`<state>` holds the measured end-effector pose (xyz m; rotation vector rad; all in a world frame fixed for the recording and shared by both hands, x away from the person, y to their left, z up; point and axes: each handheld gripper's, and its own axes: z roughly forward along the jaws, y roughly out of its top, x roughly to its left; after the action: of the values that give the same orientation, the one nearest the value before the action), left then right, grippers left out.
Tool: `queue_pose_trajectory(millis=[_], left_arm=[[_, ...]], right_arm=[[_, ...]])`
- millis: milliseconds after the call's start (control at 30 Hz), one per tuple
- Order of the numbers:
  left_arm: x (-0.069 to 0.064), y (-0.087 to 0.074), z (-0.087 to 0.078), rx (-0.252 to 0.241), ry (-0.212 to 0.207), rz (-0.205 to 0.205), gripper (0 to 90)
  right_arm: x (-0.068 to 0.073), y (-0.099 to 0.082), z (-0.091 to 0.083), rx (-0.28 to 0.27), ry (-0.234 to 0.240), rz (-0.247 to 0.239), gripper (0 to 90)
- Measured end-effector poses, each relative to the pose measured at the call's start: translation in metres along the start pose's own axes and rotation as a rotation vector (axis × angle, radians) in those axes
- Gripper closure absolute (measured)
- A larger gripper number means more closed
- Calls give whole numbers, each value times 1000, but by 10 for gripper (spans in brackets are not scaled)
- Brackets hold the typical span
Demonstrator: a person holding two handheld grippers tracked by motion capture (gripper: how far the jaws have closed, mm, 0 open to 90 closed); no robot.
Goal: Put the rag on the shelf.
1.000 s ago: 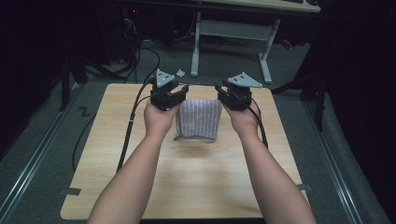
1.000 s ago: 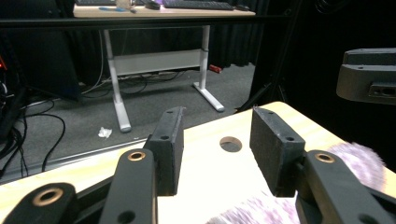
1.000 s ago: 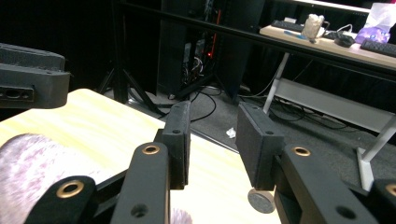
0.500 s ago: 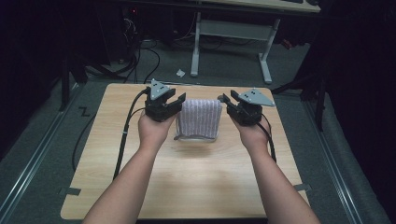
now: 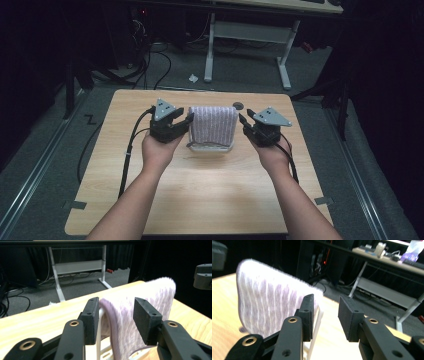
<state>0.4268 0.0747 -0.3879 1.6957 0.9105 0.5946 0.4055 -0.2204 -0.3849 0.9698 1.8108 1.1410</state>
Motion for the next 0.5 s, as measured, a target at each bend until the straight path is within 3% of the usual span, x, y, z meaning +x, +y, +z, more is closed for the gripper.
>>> queue_pose_trajectory(millis=[500], left_arm=[[-4,-69,-10,116,-46,-24,541]], right_arm=[[23,-66,-12,96,59,-5,637]])
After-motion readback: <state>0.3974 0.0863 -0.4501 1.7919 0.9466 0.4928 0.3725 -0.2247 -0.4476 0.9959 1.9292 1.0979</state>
